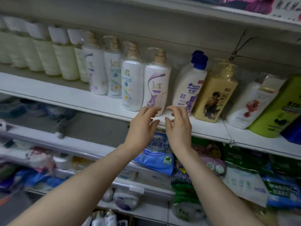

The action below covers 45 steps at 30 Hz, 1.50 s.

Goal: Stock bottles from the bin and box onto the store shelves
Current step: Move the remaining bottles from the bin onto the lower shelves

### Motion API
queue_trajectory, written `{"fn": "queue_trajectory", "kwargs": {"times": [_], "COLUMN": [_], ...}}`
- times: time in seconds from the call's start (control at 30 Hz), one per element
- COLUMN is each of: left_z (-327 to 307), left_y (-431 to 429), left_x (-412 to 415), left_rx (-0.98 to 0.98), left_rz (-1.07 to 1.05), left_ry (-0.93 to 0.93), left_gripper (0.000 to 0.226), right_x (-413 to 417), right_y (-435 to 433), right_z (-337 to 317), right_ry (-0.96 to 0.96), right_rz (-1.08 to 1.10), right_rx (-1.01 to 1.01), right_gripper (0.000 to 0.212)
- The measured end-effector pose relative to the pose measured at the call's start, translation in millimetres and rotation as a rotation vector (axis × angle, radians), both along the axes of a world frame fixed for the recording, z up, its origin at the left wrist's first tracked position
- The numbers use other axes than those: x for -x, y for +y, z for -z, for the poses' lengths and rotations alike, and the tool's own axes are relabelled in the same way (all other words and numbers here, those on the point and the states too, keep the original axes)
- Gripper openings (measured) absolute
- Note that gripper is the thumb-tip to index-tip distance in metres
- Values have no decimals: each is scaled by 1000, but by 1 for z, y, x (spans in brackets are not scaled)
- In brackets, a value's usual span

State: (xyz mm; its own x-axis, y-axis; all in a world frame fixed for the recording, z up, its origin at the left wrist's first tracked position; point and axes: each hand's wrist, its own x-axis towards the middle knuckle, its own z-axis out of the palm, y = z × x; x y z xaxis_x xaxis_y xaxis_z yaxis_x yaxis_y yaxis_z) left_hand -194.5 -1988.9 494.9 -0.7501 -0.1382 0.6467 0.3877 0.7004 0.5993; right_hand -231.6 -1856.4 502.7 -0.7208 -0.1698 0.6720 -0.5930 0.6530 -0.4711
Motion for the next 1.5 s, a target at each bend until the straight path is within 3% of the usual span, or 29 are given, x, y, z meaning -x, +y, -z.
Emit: {"fn": "queue_trajectory", "kwargs": {"times": [0.37,0.87,1.17,1.5], "left_z": [10,47,88,126], "left_y": [-166,-406,-483,-592], "left_x": [-130,-345,-386,-367], "left_rx": [6,-102,-161,-158], "left_rz": [-238,-601,-763,-841], "left_ry": [9,-143,-255,-390], "left_gripper": [37,32,31,27], "right_x": [-104,-271,-293,-262], "right_y": [-163,-410,-509,-632], "right_z": [17,59,101,138], "right_ry": [-5,-134,-252,-358], "right_rz": [-230,-624,-787,-866], "right_rx": [-38,-73,-204,-292], "right_gripper": [33,31,32,29]}}
